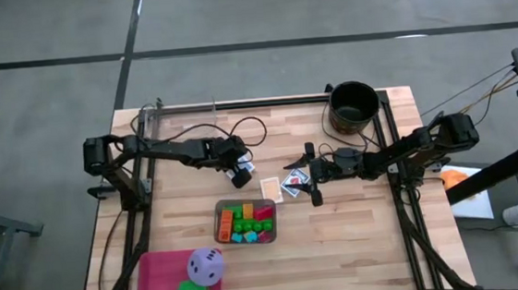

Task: Pick & Place Toys
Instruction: Put the blue playing card into the transparent bin

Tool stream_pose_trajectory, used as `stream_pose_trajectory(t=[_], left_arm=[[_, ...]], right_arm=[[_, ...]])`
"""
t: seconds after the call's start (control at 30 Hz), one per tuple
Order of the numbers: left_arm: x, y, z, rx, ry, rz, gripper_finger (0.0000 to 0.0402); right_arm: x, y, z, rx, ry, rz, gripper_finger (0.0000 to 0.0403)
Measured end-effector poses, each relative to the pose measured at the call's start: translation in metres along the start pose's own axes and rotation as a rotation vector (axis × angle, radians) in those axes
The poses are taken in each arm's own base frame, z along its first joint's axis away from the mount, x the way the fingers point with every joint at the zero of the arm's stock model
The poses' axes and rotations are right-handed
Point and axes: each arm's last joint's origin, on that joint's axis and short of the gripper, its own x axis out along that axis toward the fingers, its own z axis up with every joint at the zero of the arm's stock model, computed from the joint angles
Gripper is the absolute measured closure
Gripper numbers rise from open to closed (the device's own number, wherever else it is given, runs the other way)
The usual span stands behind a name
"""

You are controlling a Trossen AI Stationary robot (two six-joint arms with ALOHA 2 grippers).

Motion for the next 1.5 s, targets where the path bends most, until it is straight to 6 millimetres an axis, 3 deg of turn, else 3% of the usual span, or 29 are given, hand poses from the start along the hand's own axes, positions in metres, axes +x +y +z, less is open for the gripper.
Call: stream_pose_trajectory(t=[0.77,1.5], left_arm=[[0.0000,0.0001,-0.0046,-0.048,0.047,-0.015,0.0003],[0.0014,0.0003,-0.0050,0.076,0.022,-0.014,0.0003]], right_arm=[[0.0000,0.0000,-0.0001,0.012,0.001,0.000,0.0141],[0.0000,0.0000,-0.0003,0.012,0.002,0.000,0.0141]])
